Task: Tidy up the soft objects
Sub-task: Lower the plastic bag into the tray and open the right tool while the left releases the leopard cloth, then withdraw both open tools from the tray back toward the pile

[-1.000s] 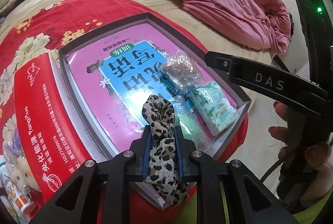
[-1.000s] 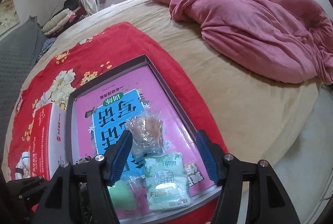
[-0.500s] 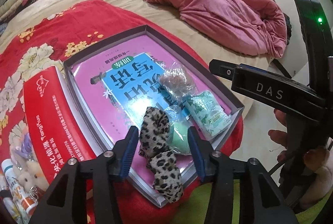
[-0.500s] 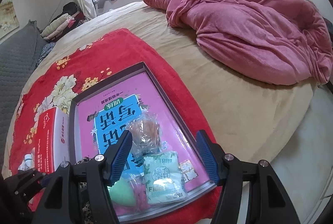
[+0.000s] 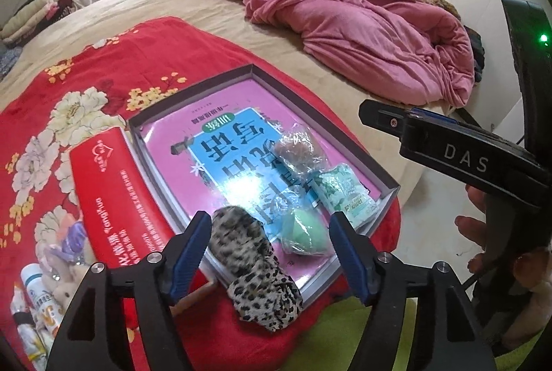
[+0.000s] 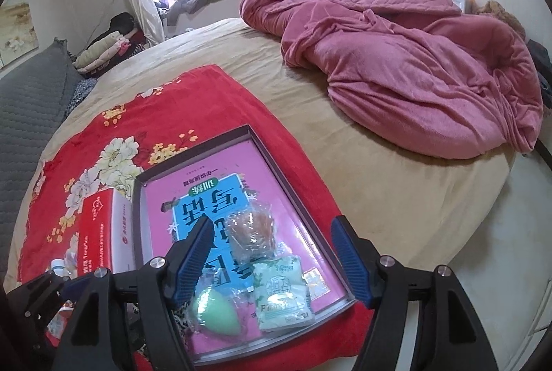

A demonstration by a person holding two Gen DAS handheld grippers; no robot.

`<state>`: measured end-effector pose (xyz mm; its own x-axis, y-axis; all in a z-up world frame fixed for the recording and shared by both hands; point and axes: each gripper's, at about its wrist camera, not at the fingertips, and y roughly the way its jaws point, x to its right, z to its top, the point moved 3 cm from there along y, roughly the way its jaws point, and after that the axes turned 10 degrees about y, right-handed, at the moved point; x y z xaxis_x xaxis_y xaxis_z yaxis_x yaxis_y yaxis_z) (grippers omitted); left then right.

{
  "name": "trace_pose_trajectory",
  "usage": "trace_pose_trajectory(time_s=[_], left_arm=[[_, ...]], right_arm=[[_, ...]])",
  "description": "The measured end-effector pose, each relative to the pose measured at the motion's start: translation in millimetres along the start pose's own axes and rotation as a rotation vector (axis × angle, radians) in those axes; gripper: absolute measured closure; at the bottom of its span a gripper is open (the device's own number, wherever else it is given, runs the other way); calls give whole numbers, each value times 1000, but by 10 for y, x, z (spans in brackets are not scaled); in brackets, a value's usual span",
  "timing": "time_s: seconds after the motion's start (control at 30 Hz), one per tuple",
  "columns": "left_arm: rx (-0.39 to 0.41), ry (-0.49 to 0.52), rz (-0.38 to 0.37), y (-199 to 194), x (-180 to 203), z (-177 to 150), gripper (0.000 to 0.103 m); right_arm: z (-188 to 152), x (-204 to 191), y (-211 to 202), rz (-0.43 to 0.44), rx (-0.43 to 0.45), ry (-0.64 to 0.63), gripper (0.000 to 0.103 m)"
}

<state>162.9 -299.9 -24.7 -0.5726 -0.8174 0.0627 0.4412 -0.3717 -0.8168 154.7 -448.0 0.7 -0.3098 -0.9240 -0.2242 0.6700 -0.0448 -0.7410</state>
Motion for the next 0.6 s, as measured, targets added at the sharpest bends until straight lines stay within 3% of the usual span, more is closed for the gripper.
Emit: trace_pose_trajectory(time_s=[0.6], left_arm=[[61,-57,64,-544,-344,-166,27]], right_arm=[[-75,-404,-429,15,55,-63,29]])
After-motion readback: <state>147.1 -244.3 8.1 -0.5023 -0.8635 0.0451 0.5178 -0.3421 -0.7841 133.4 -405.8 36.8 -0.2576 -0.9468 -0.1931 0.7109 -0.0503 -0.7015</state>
